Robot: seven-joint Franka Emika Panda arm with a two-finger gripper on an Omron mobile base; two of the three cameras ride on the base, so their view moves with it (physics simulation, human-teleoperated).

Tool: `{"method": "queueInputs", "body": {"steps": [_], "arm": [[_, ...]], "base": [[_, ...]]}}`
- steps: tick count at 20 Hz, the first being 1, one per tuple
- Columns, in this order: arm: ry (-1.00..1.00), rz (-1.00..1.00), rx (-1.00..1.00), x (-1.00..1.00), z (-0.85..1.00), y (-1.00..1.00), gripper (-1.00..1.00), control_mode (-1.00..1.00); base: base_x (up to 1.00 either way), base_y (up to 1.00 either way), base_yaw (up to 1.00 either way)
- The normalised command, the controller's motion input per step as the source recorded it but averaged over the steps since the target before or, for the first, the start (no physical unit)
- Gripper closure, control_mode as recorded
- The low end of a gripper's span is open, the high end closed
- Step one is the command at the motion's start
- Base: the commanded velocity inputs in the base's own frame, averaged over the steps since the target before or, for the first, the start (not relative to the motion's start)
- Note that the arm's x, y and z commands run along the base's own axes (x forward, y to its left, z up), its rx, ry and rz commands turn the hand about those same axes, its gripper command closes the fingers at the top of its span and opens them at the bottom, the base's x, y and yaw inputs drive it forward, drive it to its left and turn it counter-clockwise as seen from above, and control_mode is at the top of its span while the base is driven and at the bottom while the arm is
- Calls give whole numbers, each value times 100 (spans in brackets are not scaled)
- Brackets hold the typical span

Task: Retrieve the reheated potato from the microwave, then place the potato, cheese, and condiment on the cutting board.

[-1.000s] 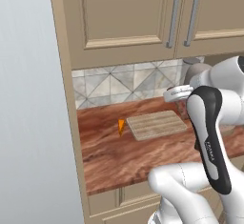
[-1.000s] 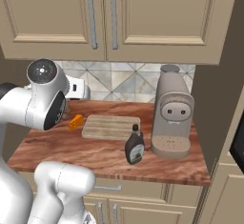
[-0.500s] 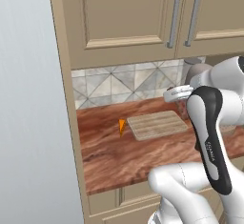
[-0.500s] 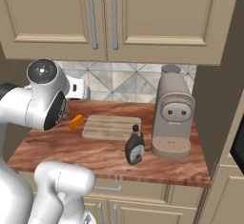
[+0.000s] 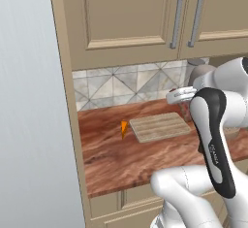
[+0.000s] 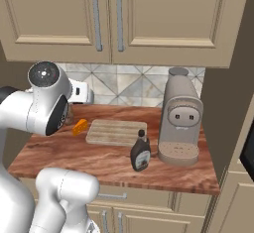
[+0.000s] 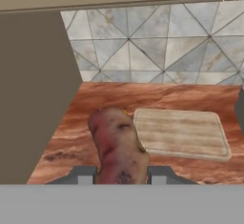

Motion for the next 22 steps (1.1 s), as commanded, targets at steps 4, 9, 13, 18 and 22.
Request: {"method": "queueInputs", "body": {"steps": [4, 9, 13, 18, 22], "arm": [[0, 0, 0, 0, 0, 0, 100, -100], [0, 0, 0, 0, 0, 0, 100, -100], [0, 0, 0, 0, 0, 0, 100, -100], [0, 0, 0, 3, 0, 2, 100, -100], [4, 0, -8, 48, -26, 0, 100, -100]], "base": [[0, 0, 0], [0, 0, 0], [0, 0, 0], [0, 0, 0], [0, 0, 0]]}}
